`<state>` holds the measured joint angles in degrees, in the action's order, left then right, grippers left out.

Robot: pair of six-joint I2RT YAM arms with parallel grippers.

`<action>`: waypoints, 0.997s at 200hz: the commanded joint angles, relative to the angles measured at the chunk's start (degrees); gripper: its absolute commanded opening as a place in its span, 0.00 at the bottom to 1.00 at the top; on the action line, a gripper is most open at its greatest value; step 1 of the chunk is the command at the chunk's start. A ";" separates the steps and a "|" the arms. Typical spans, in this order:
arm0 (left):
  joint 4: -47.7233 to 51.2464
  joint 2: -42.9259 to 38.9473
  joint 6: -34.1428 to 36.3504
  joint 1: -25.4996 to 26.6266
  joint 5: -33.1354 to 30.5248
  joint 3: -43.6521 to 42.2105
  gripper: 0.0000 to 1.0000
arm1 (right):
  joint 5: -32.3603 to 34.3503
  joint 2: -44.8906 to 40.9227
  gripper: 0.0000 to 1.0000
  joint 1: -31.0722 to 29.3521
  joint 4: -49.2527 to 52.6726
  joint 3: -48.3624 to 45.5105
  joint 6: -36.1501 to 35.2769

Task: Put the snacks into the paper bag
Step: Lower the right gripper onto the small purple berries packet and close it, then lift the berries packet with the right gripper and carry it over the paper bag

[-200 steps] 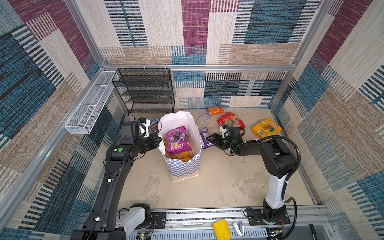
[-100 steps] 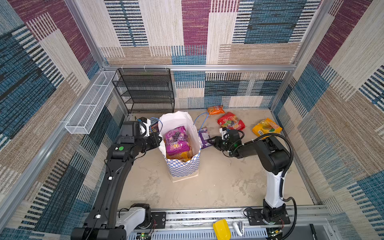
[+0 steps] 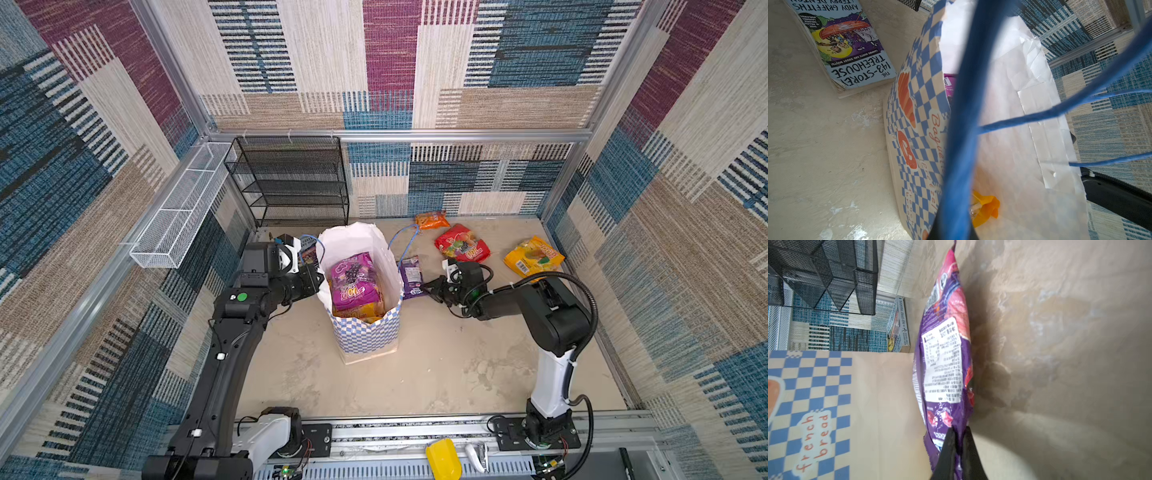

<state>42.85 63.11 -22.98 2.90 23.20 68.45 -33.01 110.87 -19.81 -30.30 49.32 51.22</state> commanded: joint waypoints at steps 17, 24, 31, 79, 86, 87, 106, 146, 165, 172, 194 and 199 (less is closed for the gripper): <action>-3.12 0.11 -0.04 -0.17 1.11 0.03 0.00 | -1.05 -6.35 0.00 -0.03 3.44 0.39 0.08; -3.11 0.25 -0.09 -0.17 1.27 0.19 0.00 | -0.79 -7.75 0.00 0.01 4.77 0.66 -0.49; -3.12 0.35 -0.05 -0.25 1.28 0.14 0.00 | -0.44 -9.03 0.00 0.02 6.26 0.92 -0.98; -3.13 0.43 -0.05 -0.35 1.50 0.15 0.00 | 4.12 -21.43 0.00 0.13 15.23 2.01 -3.44; -3.13 0.26 -0.05 -0.35 1.30 0.17 0.00 | 4.97 -23.13 0.00 0.05 16.59 2.35 -3.73; -3.13 0.26 -0.05 -0.35 1.27 0.10 0.00 | 5.06 -23.40 0.00 0.05 16.81 2.36 -3.79; -3.14 0.42 -0.06 -0.35 1.64 0.12 0.00 | 7.55 -28.47 0.00 0.04 19.85 2.55 -4.23; -3.21 0.17 -0.13 -0.35 1.81 0.12 0.00 | 12.91 -38.20 0.00 0.12 25.60 3.36 -4.53; -3.22 -0.08 -0.20 -0.35 1.97 0.13 0.00 | 15.27 -42.48 0.00 0.09 28.22 4.94 -5.60; -3.30 -0.18 -0.22 -0.35 1.79 0.07 0.00 | 15.88 -43.88 0.00 0.10 29.28 5.90 -6.13; -3.30 -0.23 -0.22 -0.34 2.26 0.17 0.00 | 16.60 -47.23 0.00 0.09 31.65 9.29 -7.25; -3.29 -0.29 -0.22 -0.35 2.29 0.17 0.00 | 16.61 -47.63 0.00 0.09 32.35 10.31 -7.51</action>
<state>42.68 63.24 -22.98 2.63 24.16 68.45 -18.41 65.67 -19.75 0.12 56.18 45.84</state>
